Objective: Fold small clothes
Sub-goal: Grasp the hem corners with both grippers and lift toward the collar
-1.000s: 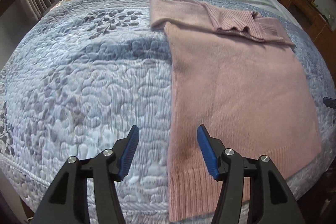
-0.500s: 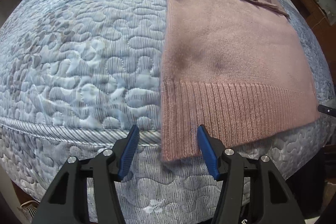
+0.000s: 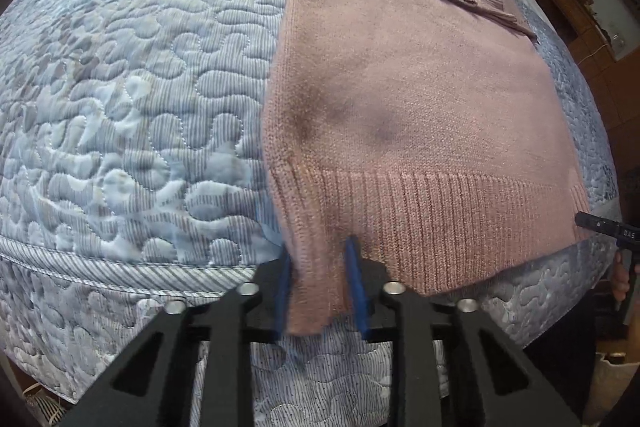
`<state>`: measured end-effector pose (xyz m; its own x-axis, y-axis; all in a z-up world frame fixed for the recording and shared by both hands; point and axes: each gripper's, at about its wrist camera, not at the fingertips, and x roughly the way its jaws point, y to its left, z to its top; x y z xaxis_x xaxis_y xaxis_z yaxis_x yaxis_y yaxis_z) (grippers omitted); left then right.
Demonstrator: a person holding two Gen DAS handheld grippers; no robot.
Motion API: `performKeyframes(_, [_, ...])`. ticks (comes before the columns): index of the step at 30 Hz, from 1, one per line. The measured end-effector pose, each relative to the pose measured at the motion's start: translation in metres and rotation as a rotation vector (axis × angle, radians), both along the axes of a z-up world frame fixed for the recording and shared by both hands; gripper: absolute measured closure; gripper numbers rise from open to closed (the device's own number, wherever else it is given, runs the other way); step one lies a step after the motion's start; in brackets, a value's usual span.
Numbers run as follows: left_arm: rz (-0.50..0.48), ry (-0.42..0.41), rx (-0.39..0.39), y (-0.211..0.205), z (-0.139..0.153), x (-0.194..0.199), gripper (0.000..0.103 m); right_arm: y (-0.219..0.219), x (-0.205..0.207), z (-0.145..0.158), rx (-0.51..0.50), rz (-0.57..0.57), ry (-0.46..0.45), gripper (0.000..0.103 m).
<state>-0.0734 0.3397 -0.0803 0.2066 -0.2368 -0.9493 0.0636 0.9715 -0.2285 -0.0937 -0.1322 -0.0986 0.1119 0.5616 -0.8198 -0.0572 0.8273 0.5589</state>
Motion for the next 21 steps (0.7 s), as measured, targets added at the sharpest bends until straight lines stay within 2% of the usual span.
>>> performKeyframes(1, [0.013,0.003,-0.006,0.004,0.0,0.0,0.092,0.0,0.0,0.0,0.003,-0.001,-0.001,0.083])
performKeyframes(6, [0.009,0.0,-0.021,0.011,0.004,0.0,0.093,-0.003,0.001,0.002,0.04,-0.015,-0.003,0.087])
performKeyframes(10, [0.045,-0.026,-0.134,0.024,0.022,0.001,0.094,-0.016,0.004,0.02,0.154,-0.044,-0.026,0.088])
performKeyframes(12, [0.05,-0.059,-0.161,0.027,0.034,0.006,0.094,-0.021,0.009,0.03,0.197,-0.057,-0.048,0.088])
performKeyframes(17, [0.065,-0.148,-0.168,0.031,0.06,0.029,0.094,-0.03,0.039,0.055,0.255,-0.098,-0.103,0.088])
performKeyframes(21, [0.122,-0.169,-0.18,0.035,0.061,0.06,0.094,-0.035,0.075,0.059,0.266,-0.14,-0.113,0.088])
